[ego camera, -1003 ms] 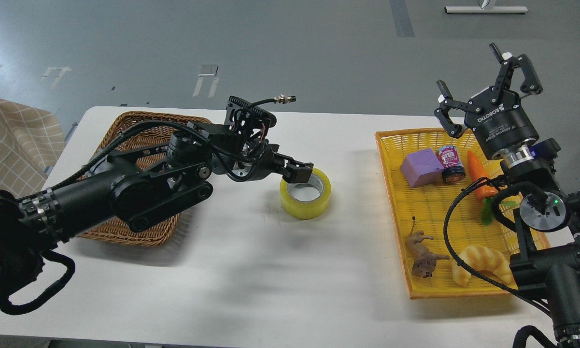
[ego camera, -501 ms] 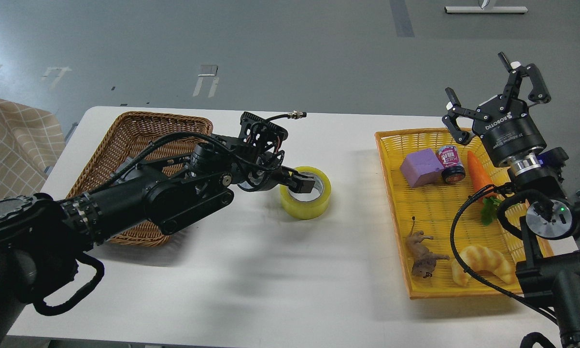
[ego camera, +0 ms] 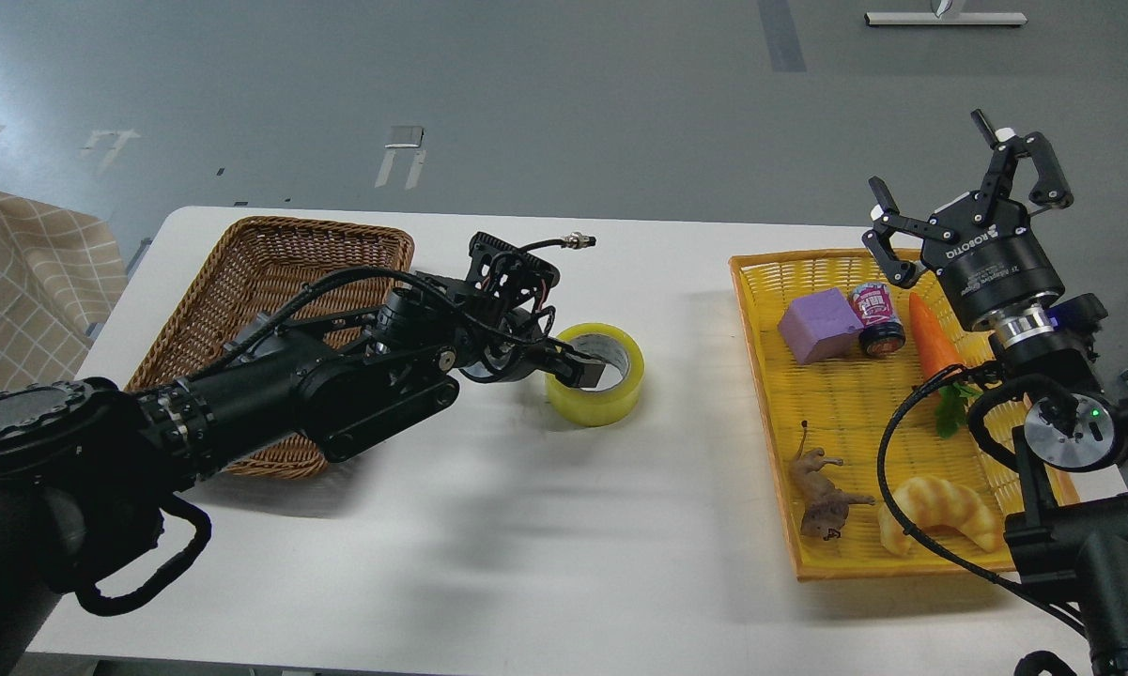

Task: Place and transfer tape with both arms
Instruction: 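Close the left gripper on the tape roll's rim, then lift the tape roll with the left gripper over the wicker basket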

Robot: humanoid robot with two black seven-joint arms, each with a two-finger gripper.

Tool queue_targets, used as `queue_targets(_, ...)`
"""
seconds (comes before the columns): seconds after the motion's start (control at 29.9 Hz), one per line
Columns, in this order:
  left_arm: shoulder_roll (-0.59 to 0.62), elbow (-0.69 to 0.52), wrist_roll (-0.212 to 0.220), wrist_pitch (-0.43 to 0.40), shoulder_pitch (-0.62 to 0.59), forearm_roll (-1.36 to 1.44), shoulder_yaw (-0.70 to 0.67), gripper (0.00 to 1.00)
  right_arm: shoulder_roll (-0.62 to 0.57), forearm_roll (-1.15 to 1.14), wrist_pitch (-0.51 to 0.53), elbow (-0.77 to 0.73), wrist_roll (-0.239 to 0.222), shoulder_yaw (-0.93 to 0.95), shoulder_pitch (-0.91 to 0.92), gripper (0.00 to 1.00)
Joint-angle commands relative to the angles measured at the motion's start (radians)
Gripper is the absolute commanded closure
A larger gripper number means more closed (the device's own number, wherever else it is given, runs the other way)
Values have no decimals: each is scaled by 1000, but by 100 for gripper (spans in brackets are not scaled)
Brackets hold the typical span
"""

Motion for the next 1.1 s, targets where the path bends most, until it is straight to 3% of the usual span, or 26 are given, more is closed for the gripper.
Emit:
queue_targets(0.0,-8,15,-2,0,1,0,0,5,0,1,0,0,0,0,-2,0)
queue_targets(0.1,-16,20,-2,0,2,0,0,24,0,-1,0,0,0,0,-2,0)
queue_targets(0.13,-16,21,-2,0,2,2,2,35,0,-1,0,0,0,0,-2,0)
queue_targets(0.23,-16,26,-11,0,-6,-3,49,82,0,-1,0,0,0,0,-2,0)
queue_targets(0.3,-16,38,-16,0,-6,-4,58,100,0,1,0,-1,1,0,-2,0)
queue_targets(0.43,-19,55,-54,0,-13,-1,63,100,2,1,0,0,0,0,-2,0)
queue_targets(0.64,-19,76,-76,0,-56,0,63,100,3,1,0,-1,1,0,-3,0)
queue_targets(1.07,0,73,-80,0,-124,-3,63,100,9,1,0,3,1,0,-2,0)
